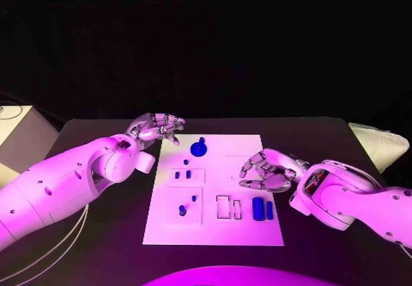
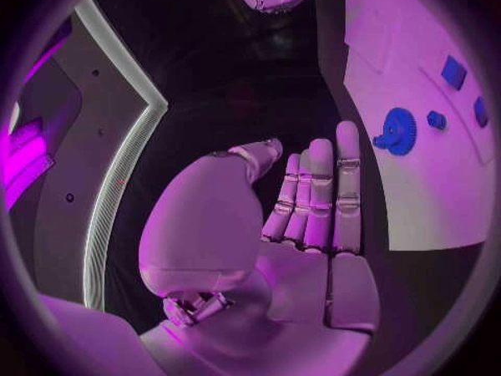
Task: Assemble the parts on the task board
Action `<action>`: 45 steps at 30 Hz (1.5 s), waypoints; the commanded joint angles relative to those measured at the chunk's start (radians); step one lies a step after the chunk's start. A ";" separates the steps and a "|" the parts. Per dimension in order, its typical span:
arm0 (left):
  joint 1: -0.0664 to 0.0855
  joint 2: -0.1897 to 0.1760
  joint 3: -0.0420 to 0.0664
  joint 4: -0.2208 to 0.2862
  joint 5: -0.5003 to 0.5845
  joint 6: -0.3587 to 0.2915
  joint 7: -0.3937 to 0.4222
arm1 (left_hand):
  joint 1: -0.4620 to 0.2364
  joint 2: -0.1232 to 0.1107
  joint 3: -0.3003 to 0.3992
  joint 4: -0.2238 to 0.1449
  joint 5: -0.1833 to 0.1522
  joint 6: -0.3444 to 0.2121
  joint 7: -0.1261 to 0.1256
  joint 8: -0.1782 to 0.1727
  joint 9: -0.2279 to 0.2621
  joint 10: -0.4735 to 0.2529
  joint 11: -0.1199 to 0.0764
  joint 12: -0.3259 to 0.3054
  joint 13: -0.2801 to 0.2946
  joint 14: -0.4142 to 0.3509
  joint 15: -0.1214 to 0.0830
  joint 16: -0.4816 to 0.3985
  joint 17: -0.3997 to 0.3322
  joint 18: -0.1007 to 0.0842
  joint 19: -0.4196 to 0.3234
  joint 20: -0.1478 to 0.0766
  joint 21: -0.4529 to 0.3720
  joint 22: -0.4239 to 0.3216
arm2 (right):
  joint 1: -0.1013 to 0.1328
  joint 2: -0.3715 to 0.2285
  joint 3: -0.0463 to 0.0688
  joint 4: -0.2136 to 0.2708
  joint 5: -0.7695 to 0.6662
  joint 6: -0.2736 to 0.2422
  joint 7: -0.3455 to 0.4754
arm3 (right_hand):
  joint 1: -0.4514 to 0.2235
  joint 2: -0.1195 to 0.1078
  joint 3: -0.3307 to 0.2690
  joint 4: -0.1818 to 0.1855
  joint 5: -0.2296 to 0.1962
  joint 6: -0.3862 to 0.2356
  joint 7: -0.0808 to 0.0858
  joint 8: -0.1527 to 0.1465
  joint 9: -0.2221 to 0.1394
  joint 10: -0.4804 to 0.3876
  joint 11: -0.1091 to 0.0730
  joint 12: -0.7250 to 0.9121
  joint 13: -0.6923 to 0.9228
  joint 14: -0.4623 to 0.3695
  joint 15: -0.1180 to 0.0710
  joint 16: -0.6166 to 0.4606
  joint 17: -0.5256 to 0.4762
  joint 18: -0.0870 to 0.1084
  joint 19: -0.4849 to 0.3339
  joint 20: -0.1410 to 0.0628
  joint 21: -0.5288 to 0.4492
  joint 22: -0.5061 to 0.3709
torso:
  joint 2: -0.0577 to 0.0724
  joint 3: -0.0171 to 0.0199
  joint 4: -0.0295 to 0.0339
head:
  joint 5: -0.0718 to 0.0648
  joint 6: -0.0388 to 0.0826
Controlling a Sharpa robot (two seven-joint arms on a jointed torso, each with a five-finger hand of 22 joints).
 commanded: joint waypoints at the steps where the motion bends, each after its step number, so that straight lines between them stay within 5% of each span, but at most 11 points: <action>1: -0.002 0.003 0.000 0.002 0.010 0.006 0.019 | 0.006 0.003 -0.001 0.004 0.002 -0.007 0.018 0.002 -0.001 -0.008 0.001 0.003 -0.001 -0.007 0.003 -0.007 -0.002 0.015 0.005 0.004 -0.004 -0.001 | 0.003 -0.031 0.000 0.012 0.101 0.151 -0.130 | -0.051 0.007 -0.017 0.002 -0.007 0.000 -0.007 0.023 0.020 0.039 -0.004 0.051 0.130 0.062 -0.006 0.032 0.065 -0.013 0.046 -0.008 0.047 0.057 | -0.004 0.0012 -0.0062 | -0.019 -0.005; 6: -0.006 -0.001 -0.001 0.010 0.011 0.005 0.019 | 0.007 0.003 -0.001 0.005 0.002 -0.007 0.017 0.003 -0.002 -0.006 0.001 0.005 -0.001 -0.007 0.003 -0.007 -0.002 0.015 0.006 0.004 -0.005 -0.002 | 0.004 -0.077 -0.004 0.036 0.065 0.165 -0.240 | -0.127 0.024 -0.051 0.004 0.020 -0.002 -0.014 0.043 0.039 0.071 -0.009 0.080 0.188 0.074 -0.010 0.067 0.138 -0.025 0.058 -0.012 0.115 0.105 | -0.006 0.0023 -0.0088 | -0.031 -0.012; 18: -0.013 -0.010 -0.001 0.033 0.011 0.004 0.017 | 0.007 0.003 -0.001 0.005 0.002 -0.007 0.017 0.003 -0.002 -0.006 0.001 0.005 -0.001 -0.007 0.003 -0.007 -0.002 0.015 0.006 0.004 -0.005 -0.002 | -0.018 -0.113 -0.011 0.083 -0.023 0.134 -0.368 | -0.170 0.026 -0.092 0.005 0.034 0.017 -0.027 0.071 0.056 0.078 -0.019 0.084 0.203 0.079 -0.018 0.081 0.172 -0.030 0.062 -0.017 0.146 0.129 | -0.010 -0.0051 -0.0101 | -0.046 -0.038; 45: -0.014 -0.010 -0.001 0.042 0.011 0.011 0.010 | 0.008 0.003 -0.002 0.006 0.002 -0.008 0.017 0.005 -0.002 -0.004 0.000 0.007 -0.001 -0.006 0.002 -0.007 -0.002 0.015 0.007 0.004 -0.006 -0.003 | -0.089 -0.019 -0.017 0.060 -0.151 0.098 -0.453 | -0.191 0.026 -0.144 0.004 0.026 0.013 -0.029 0.082 0.063 0.079 -0.021 0.081 0.204 0.083 -0.020 0.089 0.192 -0.034 0.065 -0.020 0.168 0.146 | -0.011 -0.0057 -0.0109 | -0.038 -0.059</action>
